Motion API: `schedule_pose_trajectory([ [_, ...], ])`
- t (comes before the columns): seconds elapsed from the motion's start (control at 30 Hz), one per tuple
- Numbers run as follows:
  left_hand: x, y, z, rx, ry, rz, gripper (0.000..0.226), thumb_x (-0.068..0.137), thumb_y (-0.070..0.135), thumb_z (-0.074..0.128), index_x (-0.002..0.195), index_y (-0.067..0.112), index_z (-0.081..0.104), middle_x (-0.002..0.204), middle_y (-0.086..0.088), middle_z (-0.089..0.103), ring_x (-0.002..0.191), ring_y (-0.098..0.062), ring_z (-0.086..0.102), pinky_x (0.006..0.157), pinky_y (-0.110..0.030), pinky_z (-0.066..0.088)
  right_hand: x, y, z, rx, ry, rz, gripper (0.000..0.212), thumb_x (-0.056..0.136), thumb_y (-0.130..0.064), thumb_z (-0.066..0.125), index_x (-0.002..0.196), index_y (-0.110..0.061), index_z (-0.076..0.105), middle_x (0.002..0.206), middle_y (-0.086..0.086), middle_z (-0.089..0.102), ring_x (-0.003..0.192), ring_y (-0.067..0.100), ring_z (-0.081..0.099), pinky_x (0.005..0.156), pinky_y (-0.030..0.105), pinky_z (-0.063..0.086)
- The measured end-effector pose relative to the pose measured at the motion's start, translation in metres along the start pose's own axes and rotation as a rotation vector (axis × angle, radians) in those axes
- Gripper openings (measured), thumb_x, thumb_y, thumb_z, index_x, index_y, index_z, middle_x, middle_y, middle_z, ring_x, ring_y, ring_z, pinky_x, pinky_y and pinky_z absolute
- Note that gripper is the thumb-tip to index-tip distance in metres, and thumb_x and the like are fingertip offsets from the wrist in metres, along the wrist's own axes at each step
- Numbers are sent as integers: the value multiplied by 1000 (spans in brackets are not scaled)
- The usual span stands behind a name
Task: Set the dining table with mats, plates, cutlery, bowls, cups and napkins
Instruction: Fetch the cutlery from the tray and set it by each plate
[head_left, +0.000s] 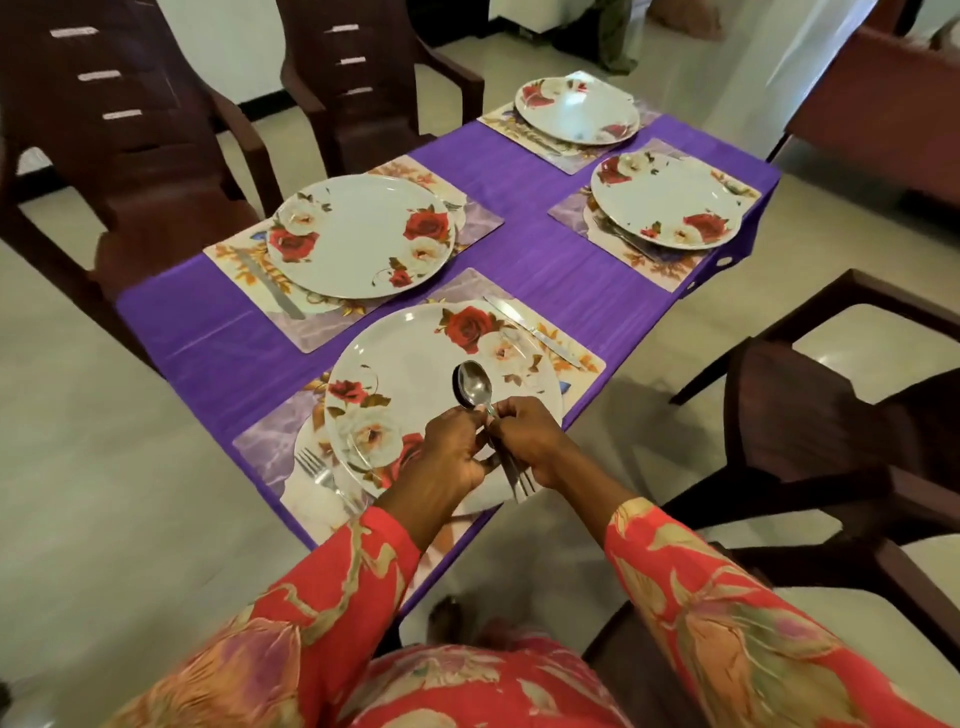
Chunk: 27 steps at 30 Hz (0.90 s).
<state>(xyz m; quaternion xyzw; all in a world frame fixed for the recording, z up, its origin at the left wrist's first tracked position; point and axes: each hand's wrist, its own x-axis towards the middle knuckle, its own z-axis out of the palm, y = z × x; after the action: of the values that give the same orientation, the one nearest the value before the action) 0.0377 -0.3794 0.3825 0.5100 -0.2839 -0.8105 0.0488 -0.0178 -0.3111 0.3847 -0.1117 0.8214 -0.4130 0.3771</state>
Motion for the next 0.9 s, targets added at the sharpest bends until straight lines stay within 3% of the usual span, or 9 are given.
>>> schedule_pose_trajectory([
  [0.13,12,15,10,-10,38,-6,15,89,-2,53,90,9,62,85,-6,62,75,-16,57,56,-34,46,17,-13,-4,-6,-11,-2,23,93,-5,47,73,-9,57,73,9,60,63,15,56,54,25,46],
  [0.23,20,29,18,-18,40,-4,14,89,-3,54,87,9,61,83,-7,61,74,-17,57,55,-34,46,33,-23,-8,16,-30,2,21,92,-5,49,75,-9,60,77,13,63,76,25,64,69,37,55],
  [0.37,34,45,31,-27,53,8,19,85,-7,53,94,8,61,84,-9,61,76,-18,57,57,-35,47,58,-33,-18,71,-45,16,13,92,-4,49,87,-5,61,84,15,62,78,22,61,69,31,53],
  [0.53,52,61,59,-70,67,49,25,85,-5,56,104,9,63,85,-9,63,78,-17,60,54,-33,47,99,-41,-39,128,-96,-2,20,93,-7,49,81,-12,64,81,9,63,86,26,61,84,42,52],
  [0.6,62,65,78,-77,90,76,25,84,-7,55,103,8,63,83,-8,62,76,-17,59,56,-33,47,117,-43,-53,172,-129,-1,20,93,-5,49,80,-12,63,78,11,63,80,26,62,77,45,54],
  [0.67,73,67,99,-100,103,81,20,86,-7,54,98,7,62,77,-8,60,69,-16,58,55,-31,48,134,-44,-69,208,-164,-3,19,93,-3,49,80,-10,61,72,11,63,67,24,62,65,40,54],
  [0.9,126,59,192,-206,179,113,25,86,-8,49,71,12,52,54,-3,51,48,-11,51,55,-26,44,199,-38,-149,126,-281,-40,26,92,-3,52,69,-12,59,65,11,62,52,19,58,54,31,50],
])
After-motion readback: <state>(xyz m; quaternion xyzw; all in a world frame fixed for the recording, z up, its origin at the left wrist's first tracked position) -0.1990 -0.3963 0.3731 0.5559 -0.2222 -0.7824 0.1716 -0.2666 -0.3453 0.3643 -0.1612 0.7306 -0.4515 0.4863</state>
